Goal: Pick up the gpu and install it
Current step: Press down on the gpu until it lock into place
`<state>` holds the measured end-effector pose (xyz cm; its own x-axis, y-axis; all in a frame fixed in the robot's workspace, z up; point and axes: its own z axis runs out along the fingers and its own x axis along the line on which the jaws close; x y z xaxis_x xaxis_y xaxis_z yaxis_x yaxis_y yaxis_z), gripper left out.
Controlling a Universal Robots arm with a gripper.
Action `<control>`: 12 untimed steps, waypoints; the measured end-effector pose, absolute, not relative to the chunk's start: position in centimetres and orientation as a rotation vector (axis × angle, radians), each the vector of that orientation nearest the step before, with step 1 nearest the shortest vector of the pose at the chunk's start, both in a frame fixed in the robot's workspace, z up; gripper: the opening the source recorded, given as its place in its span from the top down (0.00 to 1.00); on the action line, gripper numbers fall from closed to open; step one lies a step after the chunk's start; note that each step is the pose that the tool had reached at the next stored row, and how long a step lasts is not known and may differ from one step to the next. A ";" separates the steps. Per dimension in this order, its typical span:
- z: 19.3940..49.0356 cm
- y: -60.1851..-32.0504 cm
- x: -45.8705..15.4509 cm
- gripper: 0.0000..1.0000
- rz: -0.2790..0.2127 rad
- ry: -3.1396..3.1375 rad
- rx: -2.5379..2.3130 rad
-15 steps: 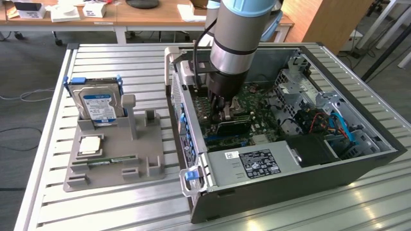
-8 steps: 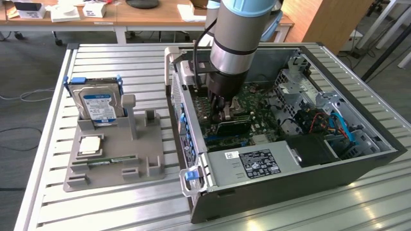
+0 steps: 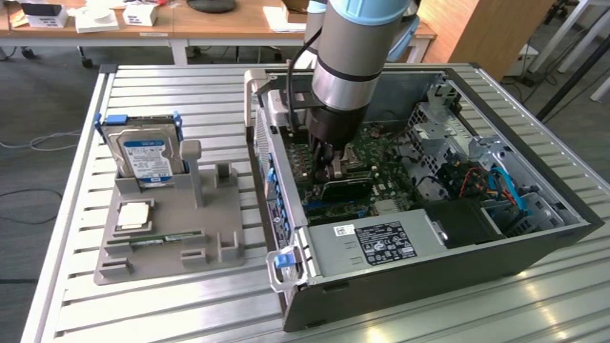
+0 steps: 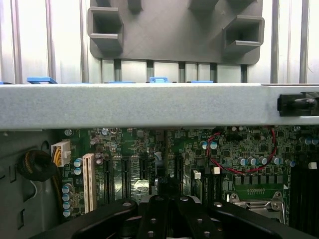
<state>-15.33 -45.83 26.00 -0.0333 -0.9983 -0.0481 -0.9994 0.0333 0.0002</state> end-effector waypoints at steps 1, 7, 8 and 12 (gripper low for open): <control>26.0 -45.8 -15.3 0.89 0.052 2.233 -2.160; 26.0 -45.8 -15.3 0.89 0.052 2.233 -2.160; 26.0 -45.8 -15.3 0.89 0.052 2.233 -2.160; 26.1 -45.8 -15.3 0.89 0.053 2.232 -2.159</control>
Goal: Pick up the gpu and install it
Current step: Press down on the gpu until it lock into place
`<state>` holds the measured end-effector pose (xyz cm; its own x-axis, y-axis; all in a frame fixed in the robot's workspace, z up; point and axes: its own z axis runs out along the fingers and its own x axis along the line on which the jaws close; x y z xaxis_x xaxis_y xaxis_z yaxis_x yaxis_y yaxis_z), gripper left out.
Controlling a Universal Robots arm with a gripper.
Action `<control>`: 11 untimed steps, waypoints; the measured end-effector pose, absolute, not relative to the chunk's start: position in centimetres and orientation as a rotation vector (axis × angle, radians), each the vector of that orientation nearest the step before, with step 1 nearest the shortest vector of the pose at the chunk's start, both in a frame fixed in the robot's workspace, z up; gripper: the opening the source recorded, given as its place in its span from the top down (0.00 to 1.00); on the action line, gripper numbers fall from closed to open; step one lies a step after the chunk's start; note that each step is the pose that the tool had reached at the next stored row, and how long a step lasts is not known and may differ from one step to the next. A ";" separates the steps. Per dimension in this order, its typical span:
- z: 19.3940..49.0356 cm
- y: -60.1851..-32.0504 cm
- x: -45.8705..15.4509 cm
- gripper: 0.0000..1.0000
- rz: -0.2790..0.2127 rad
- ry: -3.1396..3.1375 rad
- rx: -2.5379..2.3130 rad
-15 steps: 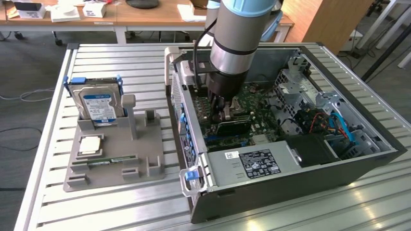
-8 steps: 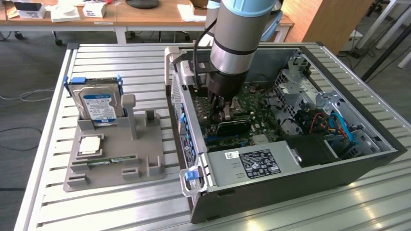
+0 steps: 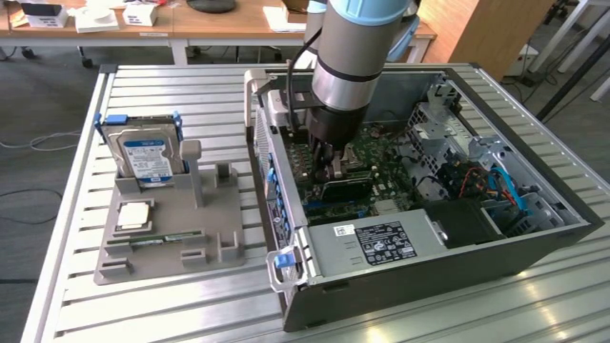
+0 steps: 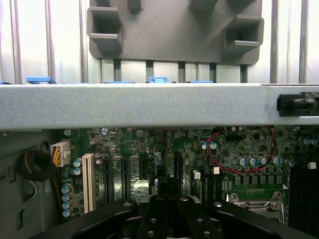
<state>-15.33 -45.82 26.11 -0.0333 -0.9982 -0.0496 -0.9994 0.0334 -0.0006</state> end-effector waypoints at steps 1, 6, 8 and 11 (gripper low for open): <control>26.2 -45.8 -15.3 0.89 0.053 2.232 -2.158; 27.0 -45.8 -15.3 0.89 0.052 2.233 -2.160; 27.4 -45.8 -15.3 0.89 0.052 2.233 -2.160; 28.0 -45.8 -15.3 0.89 0.052 2.233 -2.160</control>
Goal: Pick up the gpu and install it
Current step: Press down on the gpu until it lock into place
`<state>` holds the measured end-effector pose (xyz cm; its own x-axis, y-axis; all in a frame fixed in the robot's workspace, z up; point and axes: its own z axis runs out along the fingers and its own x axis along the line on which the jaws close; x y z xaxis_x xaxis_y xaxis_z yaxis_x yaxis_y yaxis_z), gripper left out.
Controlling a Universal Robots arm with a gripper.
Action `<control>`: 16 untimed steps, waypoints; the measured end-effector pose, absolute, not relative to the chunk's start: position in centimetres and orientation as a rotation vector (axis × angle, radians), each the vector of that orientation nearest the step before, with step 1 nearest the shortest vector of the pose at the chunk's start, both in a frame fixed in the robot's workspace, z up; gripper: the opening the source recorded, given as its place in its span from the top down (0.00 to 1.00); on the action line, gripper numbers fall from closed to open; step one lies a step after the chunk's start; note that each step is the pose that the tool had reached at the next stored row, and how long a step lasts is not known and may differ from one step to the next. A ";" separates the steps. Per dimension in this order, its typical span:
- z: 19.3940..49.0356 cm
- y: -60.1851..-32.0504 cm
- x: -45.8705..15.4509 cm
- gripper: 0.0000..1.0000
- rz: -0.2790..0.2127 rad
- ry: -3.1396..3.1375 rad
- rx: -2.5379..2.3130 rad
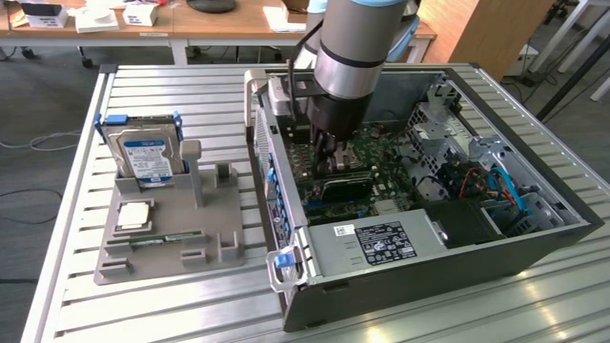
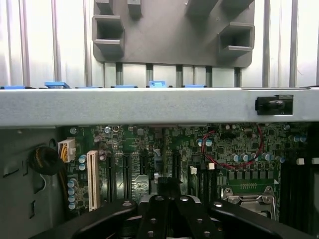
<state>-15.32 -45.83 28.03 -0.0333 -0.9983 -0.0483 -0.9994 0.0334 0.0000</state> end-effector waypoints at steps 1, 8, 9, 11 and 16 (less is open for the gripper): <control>28.2 -45.8 -15.3 0.89 0.052 2.233 -2.160; 29.2 -45.8 -15.3 0.89 0.052 2.233 -2.160; 29.2 -45.8 -15.3 0.89 0.052 2.233 -2.160; 29.3 -45.8 -15.3 0.89 0.052 2.233 -2.160; 29.3 -45.8 -15.0 0.89 0.052 2.233 -2.160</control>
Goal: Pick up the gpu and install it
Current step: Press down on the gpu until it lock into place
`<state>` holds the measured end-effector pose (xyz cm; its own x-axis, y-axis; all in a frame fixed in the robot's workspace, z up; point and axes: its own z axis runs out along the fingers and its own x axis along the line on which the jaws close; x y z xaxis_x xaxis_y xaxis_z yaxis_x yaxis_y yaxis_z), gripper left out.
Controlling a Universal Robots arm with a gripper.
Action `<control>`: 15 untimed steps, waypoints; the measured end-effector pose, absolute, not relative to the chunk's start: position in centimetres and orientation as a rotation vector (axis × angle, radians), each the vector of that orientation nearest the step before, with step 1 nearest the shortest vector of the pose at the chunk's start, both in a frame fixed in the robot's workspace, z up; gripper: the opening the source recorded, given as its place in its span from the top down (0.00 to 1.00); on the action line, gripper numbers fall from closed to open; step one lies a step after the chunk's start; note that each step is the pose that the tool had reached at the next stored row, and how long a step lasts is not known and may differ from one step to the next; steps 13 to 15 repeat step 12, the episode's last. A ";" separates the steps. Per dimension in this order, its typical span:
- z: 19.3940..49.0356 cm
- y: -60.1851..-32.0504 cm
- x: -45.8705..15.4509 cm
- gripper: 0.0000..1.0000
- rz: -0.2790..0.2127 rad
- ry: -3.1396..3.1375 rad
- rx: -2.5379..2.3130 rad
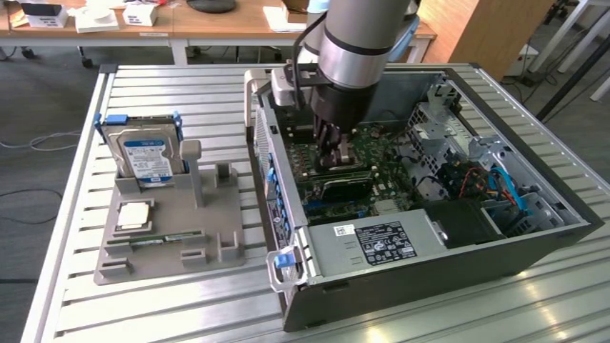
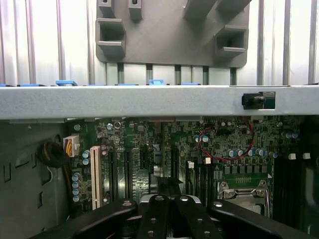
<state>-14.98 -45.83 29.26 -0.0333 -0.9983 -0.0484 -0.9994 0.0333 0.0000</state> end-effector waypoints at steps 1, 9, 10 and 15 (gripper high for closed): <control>29.3 -45.8 -14.9 0.89 0.052 2.233 -2.160; 29.3 -45.8 -14.6 0.89 0.052 2.233 -2.160; 29.3 -45.8 -14.6 0.89 0.052 2.233 -2.160; 29.3 -45.8 -14.6 0.89 0.052 2.233 -2.160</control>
